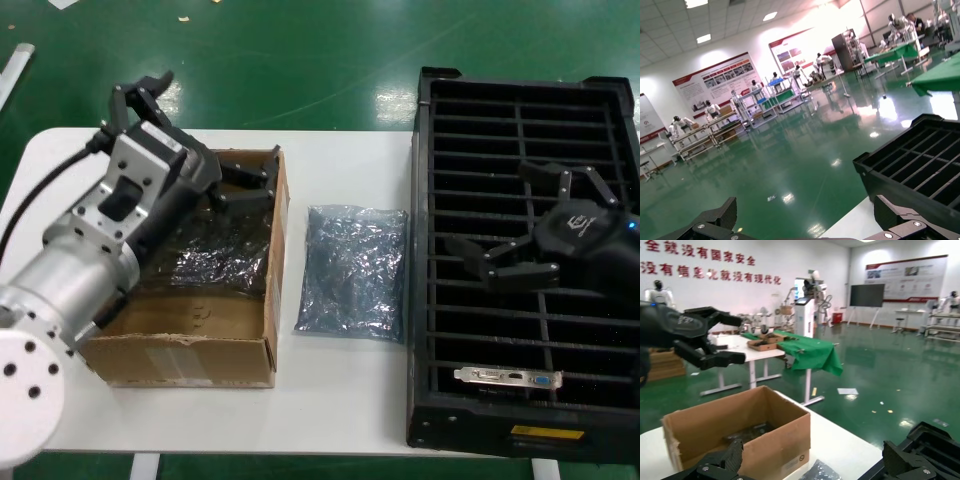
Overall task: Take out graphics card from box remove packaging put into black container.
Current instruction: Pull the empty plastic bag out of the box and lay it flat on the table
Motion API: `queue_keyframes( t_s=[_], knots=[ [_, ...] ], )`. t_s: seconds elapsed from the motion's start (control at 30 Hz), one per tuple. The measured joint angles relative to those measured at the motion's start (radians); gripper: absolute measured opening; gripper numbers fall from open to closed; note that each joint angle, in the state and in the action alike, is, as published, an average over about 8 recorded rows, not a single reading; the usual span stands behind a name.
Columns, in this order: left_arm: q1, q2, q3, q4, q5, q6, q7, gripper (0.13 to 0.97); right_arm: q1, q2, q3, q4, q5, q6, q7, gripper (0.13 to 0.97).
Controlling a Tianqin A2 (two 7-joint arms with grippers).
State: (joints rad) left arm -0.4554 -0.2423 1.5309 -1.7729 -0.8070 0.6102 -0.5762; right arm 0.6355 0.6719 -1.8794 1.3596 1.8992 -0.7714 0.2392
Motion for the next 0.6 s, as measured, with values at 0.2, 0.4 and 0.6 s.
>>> queue_keyframes(
  t_s=[0.2, 0.4, 0.6],
  knots=[
    [0.052, -0.007, 0.008, 0.02, -0.113, -0.069, 0.065, 0.966, -0.072, -0.042, 0.032, 0.027, -0.011, 0.087, -0.027, 0.966],
    [0.103, -0.013, 0.016, 0.039, -0.226, -0.139, 0.131, 0.966, -0.145, -0.085, 0.064, 0.055, -0.023, 0.175, -0.054, 0.966],
    [0.156, -0.02, 0.024, 0.059, -0.34, -0.209, 0.197, 0.966, -0.218, -0.127, 0.096, 0.082, -0.034, 0.263, -0.082, 0.966]
  ],
)
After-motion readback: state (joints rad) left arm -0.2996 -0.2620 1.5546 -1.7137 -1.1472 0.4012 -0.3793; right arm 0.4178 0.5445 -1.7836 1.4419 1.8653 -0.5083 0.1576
